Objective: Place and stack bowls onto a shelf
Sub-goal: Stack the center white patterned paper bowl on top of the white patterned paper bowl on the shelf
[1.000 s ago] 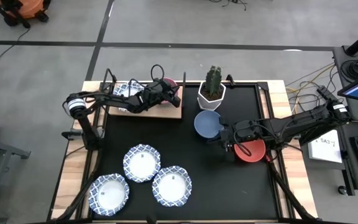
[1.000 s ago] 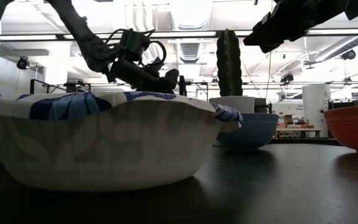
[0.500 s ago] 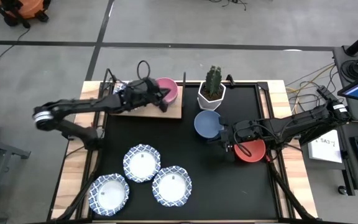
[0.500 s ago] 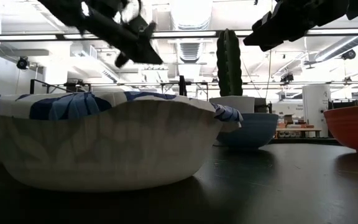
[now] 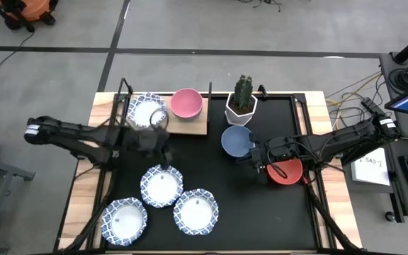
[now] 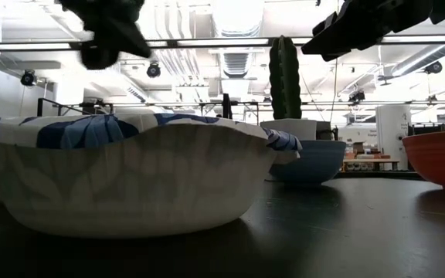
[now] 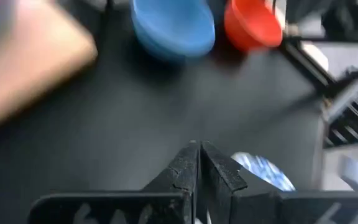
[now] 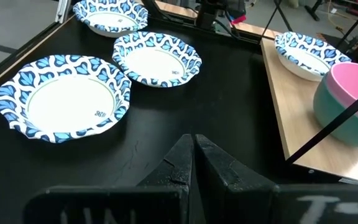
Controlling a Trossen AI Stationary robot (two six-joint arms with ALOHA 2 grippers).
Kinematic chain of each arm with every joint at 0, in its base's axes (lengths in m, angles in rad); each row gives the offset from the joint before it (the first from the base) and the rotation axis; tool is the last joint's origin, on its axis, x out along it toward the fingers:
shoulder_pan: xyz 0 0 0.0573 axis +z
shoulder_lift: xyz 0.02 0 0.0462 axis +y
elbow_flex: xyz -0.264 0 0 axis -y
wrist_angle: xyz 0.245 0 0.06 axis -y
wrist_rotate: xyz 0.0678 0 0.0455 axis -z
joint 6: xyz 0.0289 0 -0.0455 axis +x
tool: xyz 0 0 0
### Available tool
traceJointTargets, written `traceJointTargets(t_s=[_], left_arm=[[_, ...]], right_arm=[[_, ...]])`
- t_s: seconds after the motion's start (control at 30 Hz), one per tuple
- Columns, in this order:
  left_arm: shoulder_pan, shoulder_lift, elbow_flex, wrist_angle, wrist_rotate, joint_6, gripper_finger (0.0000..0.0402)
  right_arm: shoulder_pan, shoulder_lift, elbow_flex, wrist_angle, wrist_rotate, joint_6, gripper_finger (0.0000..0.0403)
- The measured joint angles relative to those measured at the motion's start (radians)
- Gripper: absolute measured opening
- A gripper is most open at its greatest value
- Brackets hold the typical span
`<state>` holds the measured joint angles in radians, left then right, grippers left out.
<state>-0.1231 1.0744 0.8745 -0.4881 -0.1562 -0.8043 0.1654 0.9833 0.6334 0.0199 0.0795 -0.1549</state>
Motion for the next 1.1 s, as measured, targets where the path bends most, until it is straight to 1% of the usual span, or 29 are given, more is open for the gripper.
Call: traceJointTargets(t_s=[0.07, 0.2, 0.27, 0.4, 0.5, 0.6, 0.7, 0.87, 0.97, 1.1], left_arm=[[-0.065, 0.006, 0.0, -0.059, 0.046, -0.125, 0.0001], [-0.158, 0.029, 0.0, -0.191, 0.231, -0.357, 0.0001], [-0.19, 0.043, 0.0, -0.25, 0.262, -0.425, 0.0001], [-0.204, 0.075, 0.0, -0.359, 0.24, -0.471, 0.0003], [-0.19, 0.109, 0.0, -0.421, 0.23, -0.472, 0.0014], [-0.162, 0.144, 0.0, -0.517, 0.223, -0.472, 0.0038], [-0.141, 0.169, 0.0, -0.583, 0.201, -0.44, 0.0072], [-0.125, 0.203, -0.005, -0.608, 0.059, -0.363, 0.014], [-0.108, 0.229, -0.021, -0.604, 0.058, -0.335, 0.0164], [-0.099, 0.262, -0.056, -0.57, 0.06, -0.307, 0.0169]], right_arm=[[0.0, 0.0, 0.0, 0.0, 0.0, 0.004, 0.0009], [0.0, 0.0, 0.0, 0.004, 0.0, -0.003, 0.0009], [0.0, 0.0, 0.0, 0.013, 0.0, -0.004, 0.0009], [0.0, 0.0, 0.0, 0.015, 0.0, -0.003, 0.0009], [0.0, 0.0, 0.0, 0.016, 0.0, -0.003, 0.0009], [0.0, 0.0, 0.0, 0.017, 0.0, -0.001, 0.0009], [0.0, 0.0, 0.0, 0.016, 0.0, 0.01, 0.0009], [0.0, 0.0, 0.0, 0.016, 0.0, 0.039, 0.0009], [0.0, 0.0, 0.0, 0.016, 0.0, 0.053, 0.0009], [0.0, 0.0, 0.0, 0.016, 0.0, 0.058, 0.0009]])
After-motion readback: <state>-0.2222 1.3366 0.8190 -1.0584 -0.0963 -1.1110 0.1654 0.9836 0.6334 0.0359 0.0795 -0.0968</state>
